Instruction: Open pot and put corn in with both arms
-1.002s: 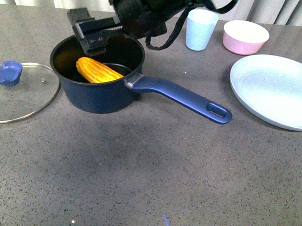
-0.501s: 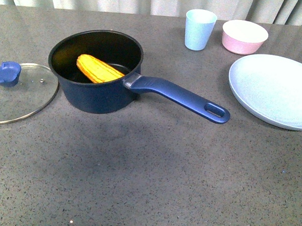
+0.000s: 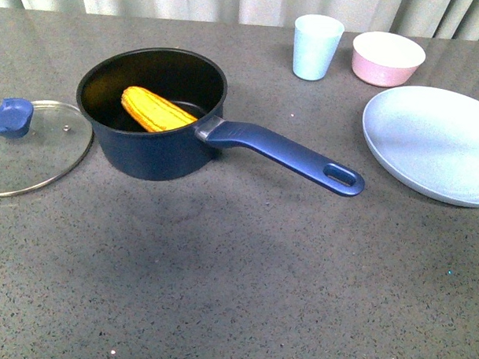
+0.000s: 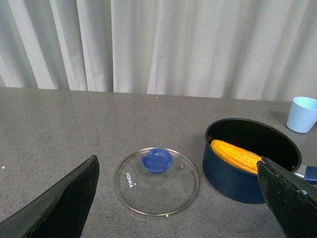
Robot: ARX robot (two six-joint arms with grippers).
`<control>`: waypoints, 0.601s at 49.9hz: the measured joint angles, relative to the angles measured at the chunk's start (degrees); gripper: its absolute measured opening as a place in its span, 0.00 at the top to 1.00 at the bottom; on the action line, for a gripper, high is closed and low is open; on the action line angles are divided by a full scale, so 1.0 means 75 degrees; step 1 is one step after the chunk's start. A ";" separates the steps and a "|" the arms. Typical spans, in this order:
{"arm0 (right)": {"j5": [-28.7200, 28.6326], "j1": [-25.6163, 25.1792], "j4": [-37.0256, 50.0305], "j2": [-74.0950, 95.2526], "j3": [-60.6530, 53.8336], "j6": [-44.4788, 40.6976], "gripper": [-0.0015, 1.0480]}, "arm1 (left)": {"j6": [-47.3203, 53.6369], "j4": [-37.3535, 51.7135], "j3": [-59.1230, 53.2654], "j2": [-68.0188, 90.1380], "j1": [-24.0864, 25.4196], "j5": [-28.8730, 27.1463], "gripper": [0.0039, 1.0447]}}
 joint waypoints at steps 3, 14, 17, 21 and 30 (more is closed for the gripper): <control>-0.0143 -0.0119 0.0085 -0.0332 -0.0452 -0.0003 0.91 | 0.0000 0.0000 0.0000 0.0000 0.0000 0.0000 0.08; -0.0449 -0.0437 0.0143 -0.1338 -0.1512 -0.0032 0.98 | 0.0000 0.0000 0.0000 0.0000 0.0000 0.0000 0.08; -0.0504 -0.0510 0.0114 -0.1571 -0.1711 -0.0029 0.98 | 0.0000 0.0000 0.0000 0.0000 0.0000 0.0000 0.08; -0.0592 -0.0586 0.0032 -0.1900 -0.1955 -0.0032 0.98 | 0.0000 0.0000 0.0000 0.0000 0.0000 0.0000 0.08; -0.1183 -0.1134 -0.0358 -0.2783 -0.2480 -0.0029 0.98 | 0.0000 0.0000 0.0000 0.0000 0.0000 -0.0003 0.08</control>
